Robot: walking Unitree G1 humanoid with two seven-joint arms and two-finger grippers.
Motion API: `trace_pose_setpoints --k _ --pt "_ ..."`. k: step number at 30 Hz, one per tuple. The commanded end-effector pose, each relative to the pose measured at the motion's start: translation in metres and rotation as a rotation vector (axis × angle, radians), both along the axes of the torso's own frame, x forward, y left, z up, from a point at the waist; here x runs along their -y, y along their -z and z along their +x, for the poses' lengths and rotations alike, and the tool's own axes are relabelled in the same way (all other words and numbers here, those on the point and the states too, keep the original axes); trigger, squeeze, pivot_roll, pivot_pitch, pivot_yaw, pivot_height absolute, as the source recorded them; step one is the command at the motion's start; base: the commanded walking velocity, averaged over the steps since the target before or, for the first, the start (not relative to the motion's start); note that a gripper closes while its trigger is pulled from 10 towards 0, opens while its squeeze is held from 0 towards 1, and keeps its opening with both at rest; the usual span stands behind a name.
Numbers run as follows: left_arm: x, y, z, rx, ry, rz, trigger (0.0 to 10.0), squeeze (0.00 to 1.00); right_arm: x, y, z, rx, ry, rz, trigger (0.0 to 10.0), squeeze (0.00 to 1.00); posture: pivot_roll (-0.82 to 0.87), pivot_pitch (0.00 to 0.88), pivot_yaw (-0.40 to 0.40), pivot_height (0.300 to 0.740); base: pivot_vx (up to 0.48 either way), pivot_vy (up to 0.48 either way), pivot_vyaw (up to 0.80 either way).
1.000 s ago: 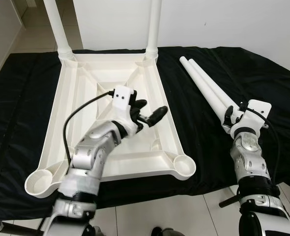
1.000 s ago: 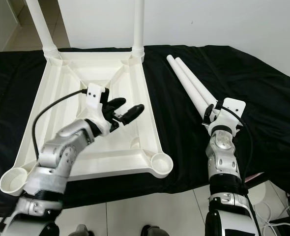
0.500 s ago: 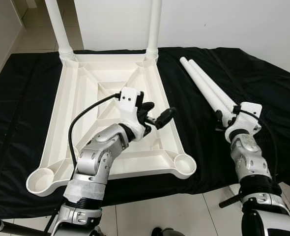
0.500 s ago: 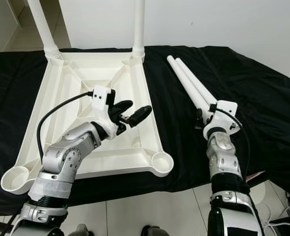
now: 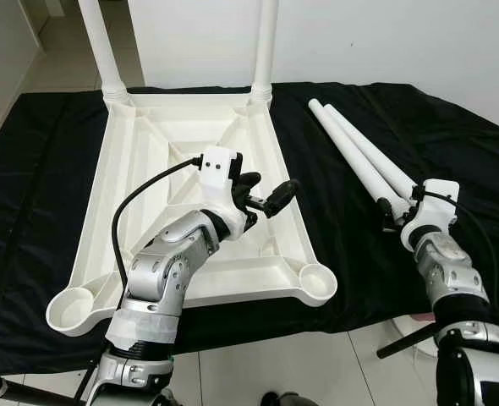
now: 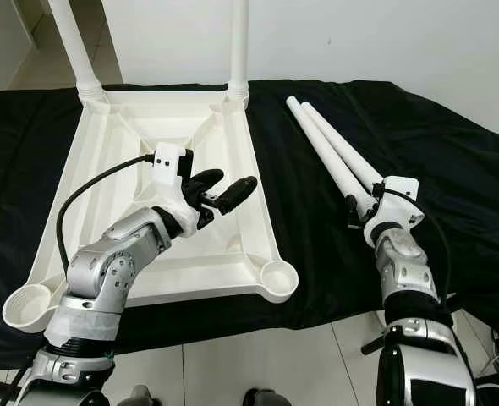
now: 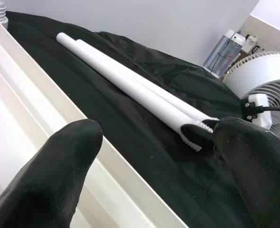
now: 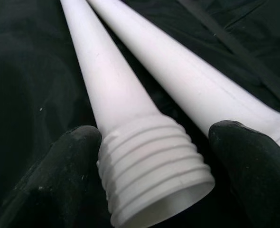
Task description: Building children table
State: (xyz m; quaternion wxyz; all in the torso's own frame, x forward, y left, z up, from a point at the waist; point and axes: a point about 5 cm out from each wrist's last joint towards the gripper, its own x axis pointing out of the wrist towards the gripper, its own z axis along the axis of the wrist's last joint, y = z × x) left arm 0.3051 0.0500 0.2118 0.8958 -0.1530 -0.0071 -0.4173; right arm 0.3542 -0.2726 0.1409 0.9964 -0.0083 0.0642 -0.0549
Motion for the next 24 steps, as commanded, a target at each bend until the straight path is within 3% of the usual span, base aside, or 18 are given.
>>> trace_pose_setpoints --k 1,13,22,23,24 --pt "0.002 -0.004 0.0 0.006 0.008 -0.004 10.0 0.0 0.0 0.004 0.0 -0.029 -0.018 -0.011 10.0 0.0 0.04 0.068 -0.026 0.74 0.0 0.0 0.0" --pt "0.005 -0.007 0.0 0.011 0.003 -0.006 10.0 0.0 -0.011 0.002 0.009 -0.029 -0.132 -0.021 10.0 0.0 0.04 0.062 -0.03 0.74 0.0 0.0 0.0" --pt "0.007 -0.007 0.0 0.009 0.003 -0.01 10.0 0.0 -0.015 0.007 0.011 -0.085 -0.196 0.003 10.0 0.0 0.03 0.06 -0.03 0.74 0.0 0.0 0.0" --pt "0.007 -0.009 0.001 0.016 0.0 -0.009 10.0 0.0 -0.018 0.011 0.011 -0.118 -0.235 0.001 4.7 0.0 0.03 0.056 -0.037 0.74 0.0 0.0 0.0" --pt "0.007 -0.009 0.001 0.016 0.0 -0.009 10.0 0.0 -0.018 0.011 0.011 -0.118 -0.235 0.001 4.7 0.0 0.03 0.056 -0.037 0.74 0.0 0.0 0.0"
